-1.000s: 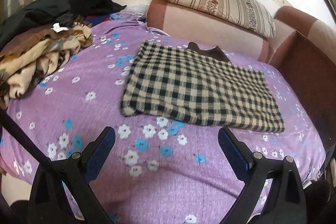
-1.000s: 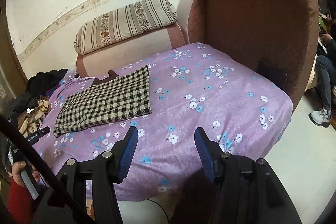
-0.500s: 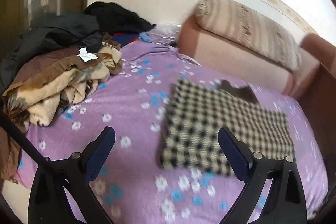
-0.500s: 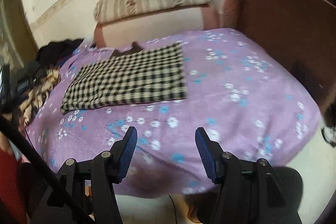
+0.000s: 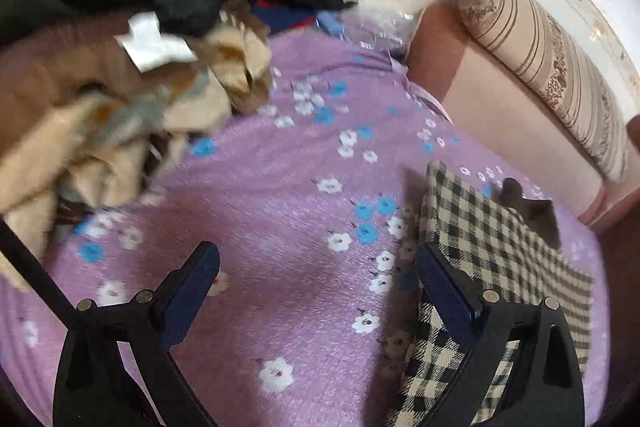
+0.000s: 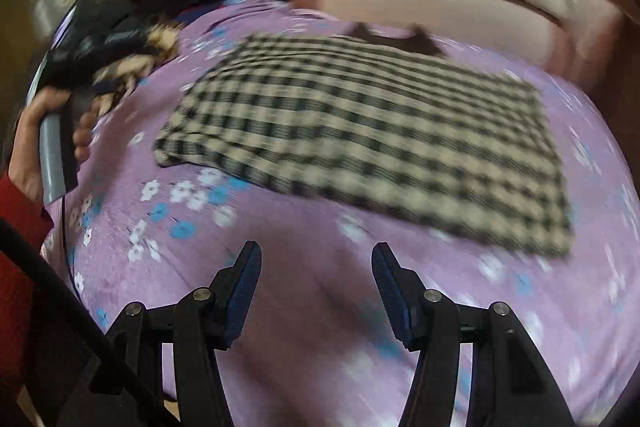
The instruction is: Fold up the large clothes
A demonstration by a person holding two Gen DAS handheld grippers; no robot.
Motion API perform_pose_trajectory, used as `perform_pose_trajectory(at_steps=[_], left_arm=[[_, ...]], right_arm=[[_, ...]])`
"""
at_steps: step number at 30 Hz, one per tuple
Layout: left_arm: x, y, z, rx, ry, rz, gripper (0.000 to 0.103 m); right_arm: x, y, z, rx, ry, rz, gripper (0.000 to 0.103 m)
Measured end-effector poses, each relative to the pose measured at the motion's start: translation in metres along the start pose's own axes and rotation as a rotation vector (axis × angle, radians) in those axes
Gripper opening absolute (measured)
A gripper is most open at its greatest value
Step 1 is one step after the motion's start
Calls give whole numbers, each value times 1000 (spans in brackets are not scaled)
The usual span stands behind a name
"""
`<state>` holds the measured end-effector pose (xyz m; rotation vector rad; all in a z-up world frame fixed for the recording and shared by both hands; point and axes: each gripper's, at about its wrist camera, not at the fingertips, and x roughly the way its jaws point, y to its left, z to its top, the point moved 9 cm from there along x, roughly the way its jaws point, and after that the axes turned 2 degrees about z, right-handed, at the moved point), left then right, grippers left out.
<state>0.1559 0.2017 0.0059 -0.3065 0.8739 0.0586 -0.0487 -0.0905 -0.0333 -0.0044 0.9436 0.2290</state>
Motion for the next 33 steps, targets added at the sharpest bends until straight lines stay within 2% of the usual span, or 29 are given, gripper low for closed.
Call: perform_pose_trajectory(at_steps=[2,4,7,13,15,18,21,26,28,29,30,31,33], left_arm=[[12,-4,0,-1,32,-47,98],[18,-15,1,38,38,-72,98],[31,-38,1,94,63,-157,98],[58,-79,3,102,137,-353,98],[72,-89,0,99,185,-385,98],[91,-99,-8,105,247,-406,98],[101,-110,-8,132,258,-430,98],[109,-126,-7,115,318,-527,98],[110,-135,-10,136,340,-550,96],[109,-141,-12,151,350,-564,91],[107,-147,-17,169,371,-580,68],[110,-151,-19,196,373,-536,41],[114,-153,-22,210,401,-495,16]], right_arm=[[19,22,11,-64,-4,6,62],[43,50,21,-144,-10,12,62],[65,79,28,-247,-26,5,62],[89,115,42,-440,-114,-119,62],[95,123,49,-490,-136,-157,62],[103,128,58,-527,-142,-176,62],[113,131,67,-531,-137,-180,62],[122,130,73,-511,-113,-154,61],[124,132,73,-507,-103,-118,48],[124,134,72,-516,-101,-104,43],[124,136,71,-526,-103,-103,35],[124,138,70,-541,-108,-111,28],[123,138,71,-546,-122,-127,20]])
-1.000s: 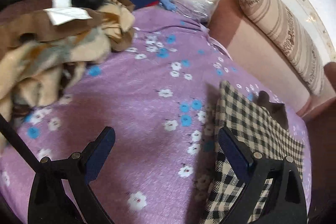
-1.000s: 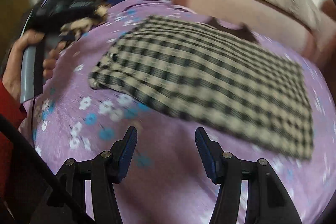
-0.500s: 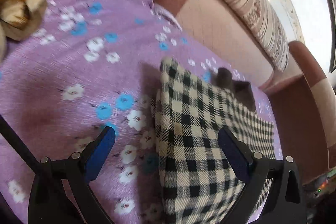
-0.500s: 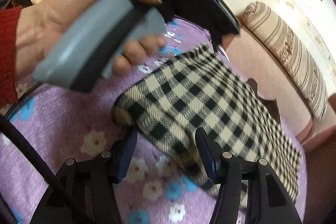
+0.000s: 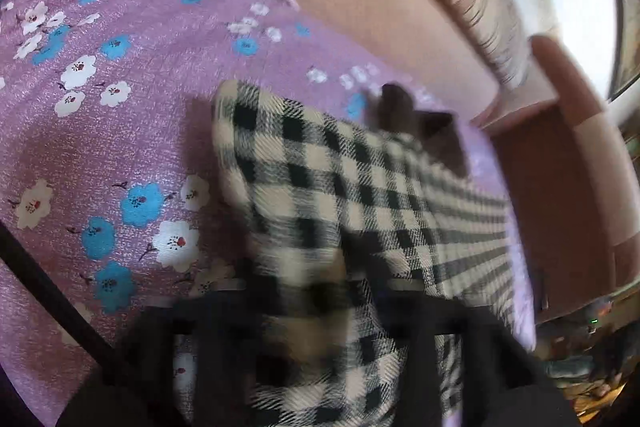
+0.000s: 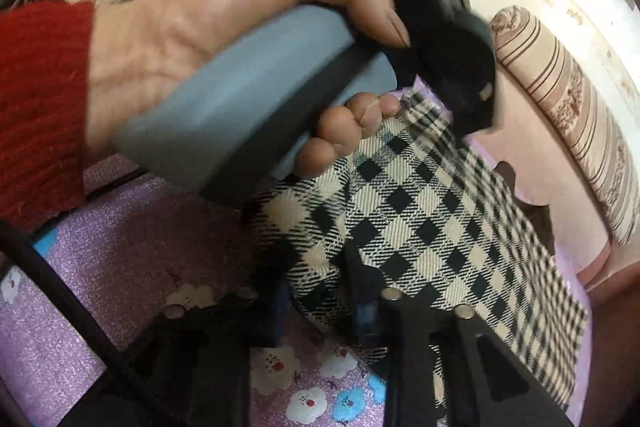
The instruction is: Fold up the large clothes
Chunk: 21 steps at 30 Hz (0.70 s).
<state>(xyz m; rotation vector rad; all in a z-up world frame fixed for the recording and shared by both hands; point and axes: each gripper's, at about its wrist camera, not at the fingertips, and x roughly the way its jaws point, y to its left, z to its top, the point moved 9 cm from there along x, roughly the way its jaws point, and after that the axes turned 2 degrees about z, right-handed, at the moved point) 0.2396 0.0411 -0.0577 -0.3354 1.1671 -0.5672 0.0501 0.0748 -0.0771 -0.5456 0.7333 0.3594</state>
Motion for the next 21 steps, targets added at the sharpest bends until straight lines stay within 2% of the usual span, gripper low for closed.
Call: perform_pose_trajectory(at_steps=[1,3,6,8,12,16,20,21], left_arm=[[-1,0,1,-19,1,2,14],[-6,-5,4,-25,-1,24,12],[-13,-29,11,22,-16,97,10],[-18,-56,17,65,-29,123,10],[-13,-137,26,177,-45,125,10],[25,-232,19,326,-16,137,10],[78,-305,-2,431,31,133,11],[96,-319,-10,448,48,157,16]], right_arm=[[-1,-2,-1,17,-4,4,15],[-5,-15,0,91,-26,40,13],[-20,-33,1,153,-83,35,12],[-37,-49,0,191,-128,16,11],[-71,-98,-12,295,-202,-28,10],[-105,-163,-54,408,-229,-113,10],[-119,-223,-120,543,-168,-191,10],[-118,-233,-135,569,-143,-202,10]])
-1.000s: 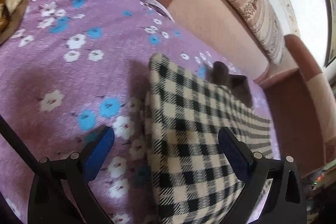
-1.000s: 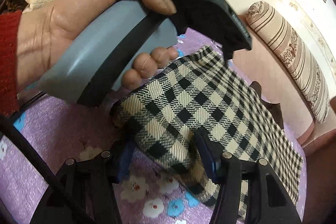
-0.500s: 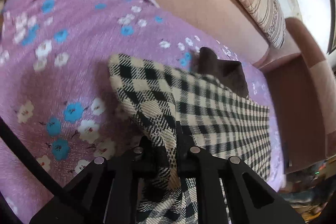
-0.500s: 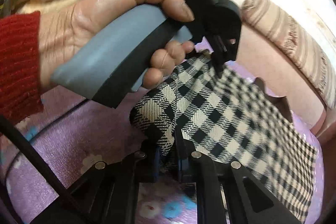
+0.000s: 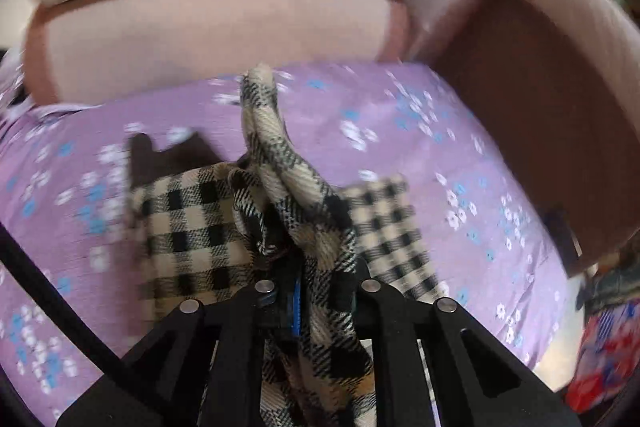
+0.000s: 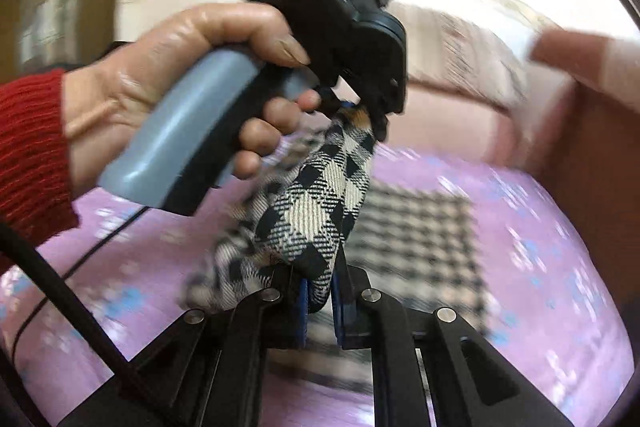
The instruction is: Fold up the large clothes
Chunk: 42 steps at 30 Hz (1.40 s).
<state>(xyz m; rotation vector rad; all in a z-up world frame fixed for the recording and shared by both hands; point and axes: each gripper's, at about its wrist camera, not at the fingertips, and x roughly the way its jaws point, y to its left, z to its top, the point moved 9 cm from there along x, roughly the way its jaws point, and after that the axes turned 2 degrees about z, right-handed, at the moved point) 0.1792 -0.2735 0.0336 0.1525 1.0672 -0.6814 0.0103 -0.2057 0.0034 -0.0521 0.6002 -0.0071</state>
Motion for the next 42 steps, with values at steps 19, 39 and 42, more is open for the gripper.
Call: perform_pose_trajectory(at_steps=[19,39,42], left_arm=[[-89,42,-72,-59,-167,173,62],[-104,16,-142,108,-239,289,71],[-102,2,-146,147,-257,259,76]], right_arm=[[22,-158,-15,513,156,143,54],[121,-133,34,586,237,458,7],[101,-157,44,602,180,403,7]])
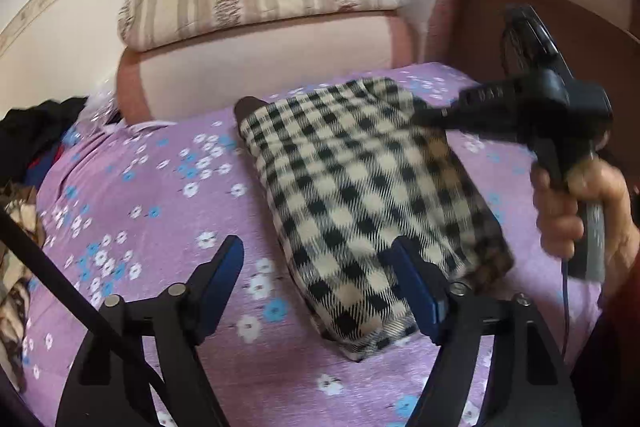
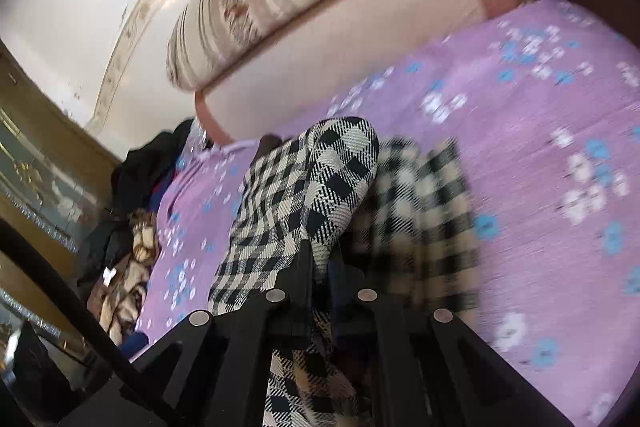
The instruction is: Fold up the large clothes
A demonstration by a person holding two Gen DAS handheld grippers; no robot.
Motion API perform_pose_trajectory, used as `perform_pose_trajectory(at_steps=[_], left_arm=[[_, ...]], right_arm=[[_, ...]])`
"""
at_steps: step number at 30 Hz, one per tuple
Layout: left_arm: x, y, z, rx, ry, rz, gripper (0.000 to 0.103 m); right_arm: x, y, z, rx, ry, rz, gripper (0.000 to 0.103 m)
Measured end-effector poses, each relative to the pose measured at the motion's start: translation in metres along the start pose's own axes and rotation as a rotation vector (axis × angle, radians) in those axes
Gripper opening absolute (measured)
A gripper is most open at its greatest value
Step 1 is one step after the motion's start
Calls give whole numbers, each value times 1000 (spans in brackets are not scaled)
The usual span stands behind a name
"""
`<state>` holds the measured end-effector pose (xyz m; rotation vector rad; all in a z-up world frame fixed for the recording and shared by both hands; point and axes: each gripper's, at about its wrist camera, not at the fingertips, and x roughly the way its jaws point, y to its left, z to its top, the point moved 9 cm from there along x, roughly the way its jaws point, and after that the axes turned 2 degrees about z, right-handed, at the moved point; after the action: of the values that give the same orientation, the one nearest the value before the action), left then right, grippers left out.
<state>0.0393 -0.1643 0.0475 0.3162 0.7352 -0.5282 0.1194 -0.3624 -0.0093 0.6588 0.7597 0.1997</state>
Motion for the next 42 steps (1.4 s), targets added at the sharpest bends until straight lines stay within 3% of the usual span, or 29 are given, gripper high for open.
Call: perform_pose_trajectory(at_steps=[3,8,10,11,12,13,15,17,21,23,25,31,35,36,37,38,39,42], left_arm=[[8,-16,-12,46,14,-18,76],[39,-25,-34,151,70,88,73],[50,-26,-44,135,123,51,53],[52,-26,-46,130,135,41,51],[51,-25,-47,125,134,45,52],[49,-23,-46,119,121,53,52],[44,-21,-46,101,113,46,52],[35,-18,-46,79,103,34,52],[22,-14,-49,99,61,54,71],[21,-12,-52,109,57,74,73],[22,-11,-55,119,72,91,73],[5,-29,-30,198,-22,138,73],[24,-37,-25,255,-6,206,73],[31,-37,-28,264,14,212,64],[42,-36,-35,277,51,218,44],[52,-35,-43,282,93,217,34],[62,-34,-54,270,142,191,29],[67,-29,-60,226,143,175,29]], right_arm=[[-2,-18,-4,3,7,-91,7],[9,-40,-30,-64,98,-241,8],[2,-40,-35,-75,102,-215,14],[-6,-39,-36,-62,96,-167,17],[-12,-39,-37,-54,93,-142,30],[-20,-38,-38,-48,86,-110,51],[-32,-36,-45,-51,73,-59,66],[-34,-32,-60,-62,105,-34,66],[-15,-25,-98,-131,198,-43,66],[-7,-20,-108,-146,212,-39,64],[-4,-15,-110,-150,218,-56,16],[-57,2,-78,-145,67,-69,14],[-89,-15,-78,-104,37,-117,14],[-88,-22,-83,-95,53,-136,14],[-84,-33,-91,-85,82,-161,14],[-77,-41,-100,-78,116,-182,14],[-68,-49,-110,-78,156,-199,14],[-46,-62,-132,-96,247,-246,16]])
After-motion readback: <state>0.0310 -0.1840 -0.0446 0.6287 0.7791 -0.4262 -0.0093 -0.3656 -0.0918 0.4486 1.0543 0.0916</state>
